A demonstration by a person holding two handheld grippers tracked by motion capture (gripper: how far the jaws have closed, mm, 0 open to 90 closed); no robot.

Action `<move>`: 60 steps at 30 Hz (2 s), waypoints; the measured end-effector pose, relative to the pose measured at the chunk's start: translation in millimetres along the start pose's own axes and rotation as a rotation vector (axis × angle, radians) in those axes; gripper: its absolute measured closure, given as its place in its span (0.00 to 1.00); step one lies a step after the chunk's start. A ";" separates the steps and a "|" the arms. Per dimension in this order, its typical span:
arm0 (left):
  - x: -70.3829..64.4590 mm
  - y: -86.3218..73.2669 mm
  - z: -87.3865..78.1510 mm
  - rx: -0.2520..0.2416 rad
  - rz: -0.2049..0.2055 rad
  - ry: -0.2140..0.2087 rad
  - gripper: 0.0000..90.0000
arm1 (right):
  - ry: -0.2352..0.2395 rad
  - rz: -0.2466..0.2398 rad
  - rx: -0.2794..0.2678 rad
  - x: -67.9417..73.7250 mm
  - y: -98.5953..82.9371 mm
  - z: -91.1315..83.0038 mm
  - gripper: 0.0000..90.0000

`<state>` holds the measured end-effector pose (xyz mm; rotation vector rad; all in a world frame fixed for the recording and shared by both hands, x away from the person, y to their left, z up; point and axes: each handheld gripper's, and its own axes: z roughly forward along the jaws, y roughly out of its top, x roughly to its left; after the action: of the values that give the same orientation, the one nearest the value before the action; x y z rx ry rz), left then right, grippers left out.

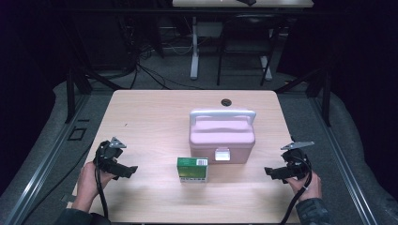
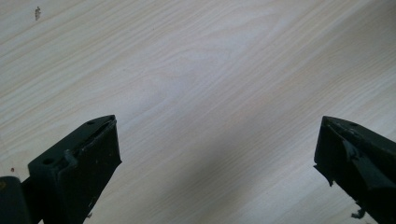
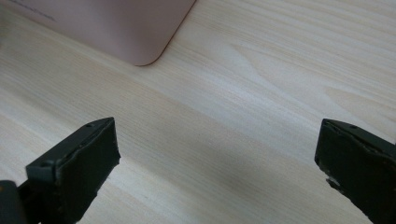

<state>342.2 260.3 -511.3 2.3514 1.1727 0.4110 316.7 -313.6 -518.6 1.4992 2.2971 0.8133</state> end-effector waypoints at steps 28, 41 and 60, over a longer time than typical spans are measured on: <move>-22.7 62.7 -37.3 0.026 0.212 -0.184 0.00 | 0.029 0.013 -0.001 -0.4 -1.6 0.4 0.00; -37.3 90.9 -50.5 0.038 0.298 -0.230 0.00 | 0.038 0.013 -0.006 -1.3 -1.8 -0.5 0.00; -71.0 131.2 -60.4 0.098 0.495 -0.282 0.00 | 0.049 0.004 0.005 0.0 -1.5 1.7 0.00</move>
<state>359.6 151.9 -393.7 2.6689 0.4858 0.1725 316.4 -313.5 -520.9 1.5027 2.3341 0.8550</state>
